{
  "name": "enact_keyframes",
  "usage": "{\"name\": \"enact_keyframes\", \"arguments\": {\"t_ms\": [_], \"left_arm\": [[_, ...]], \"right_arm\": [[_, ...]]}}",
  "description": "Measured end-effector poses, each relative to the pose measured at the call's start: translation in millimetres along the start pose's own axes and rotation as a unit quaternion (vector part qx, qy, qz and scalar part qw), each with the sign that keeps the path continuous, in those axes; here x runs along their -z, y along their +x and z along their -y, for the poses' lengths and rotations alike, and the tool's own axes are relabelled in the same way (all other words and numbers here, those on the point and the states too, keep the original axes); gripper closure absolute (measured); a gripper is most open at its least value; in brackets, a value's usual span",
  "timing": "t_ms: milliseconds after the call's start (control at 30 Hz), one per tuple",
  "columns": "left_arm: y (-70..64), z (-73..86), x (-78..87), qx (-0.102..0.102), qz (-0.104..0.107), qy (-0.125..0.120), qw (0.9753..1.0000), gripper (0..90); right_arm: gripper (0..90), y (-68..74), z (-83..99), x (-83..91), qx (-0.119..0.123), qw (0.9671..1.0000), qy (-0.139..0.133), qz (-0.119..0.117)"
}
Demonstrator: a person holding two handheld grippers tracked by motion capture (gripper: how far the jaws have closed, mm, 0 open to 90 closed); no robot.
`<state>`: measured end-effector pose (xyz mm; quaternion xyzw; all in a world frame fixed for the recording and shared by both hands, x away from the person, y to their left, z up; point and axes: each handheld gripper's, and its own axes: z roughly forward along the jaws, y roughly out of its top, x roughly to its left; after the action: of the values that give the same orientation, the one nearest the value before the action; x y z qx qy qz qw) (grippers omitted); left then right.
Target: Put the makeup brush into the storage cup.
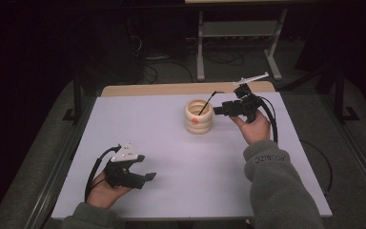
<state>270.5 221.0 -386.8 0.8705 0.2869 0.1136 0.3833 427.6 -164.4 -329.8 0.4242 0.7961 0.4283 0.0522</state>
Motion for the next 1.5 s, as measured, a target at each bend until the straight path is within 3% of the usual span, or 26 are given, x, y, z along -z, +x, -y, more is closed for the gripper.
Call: {"name": "enact_keyframes", "arguments": {"t_ms": [367, 767, 1500], "left_arm": [[0.6, 0.1, 0.0, 0.002, -0.001, -0.004, 1.0, 25.1], [1.2, 0.0, 1.1, 0.005, -0.002, -0.004, 1.0, 24.7], [3.7, 0.9, 3.8, 0.014, -0.003, -0.008, 0.9999, 24.1]], "right_arm": [[43.9, -3.2, 13.8, 10.3, -0.002, 1.0, -0.002, 0.0], [41.6, -2.2, 27.9, 17.5, 0.013, 0.9999, -0.007, -0.007], [37.3, 10.7, 51.8, 23.9, 0.034, 0.9993, -0.01, -0.014]]}}
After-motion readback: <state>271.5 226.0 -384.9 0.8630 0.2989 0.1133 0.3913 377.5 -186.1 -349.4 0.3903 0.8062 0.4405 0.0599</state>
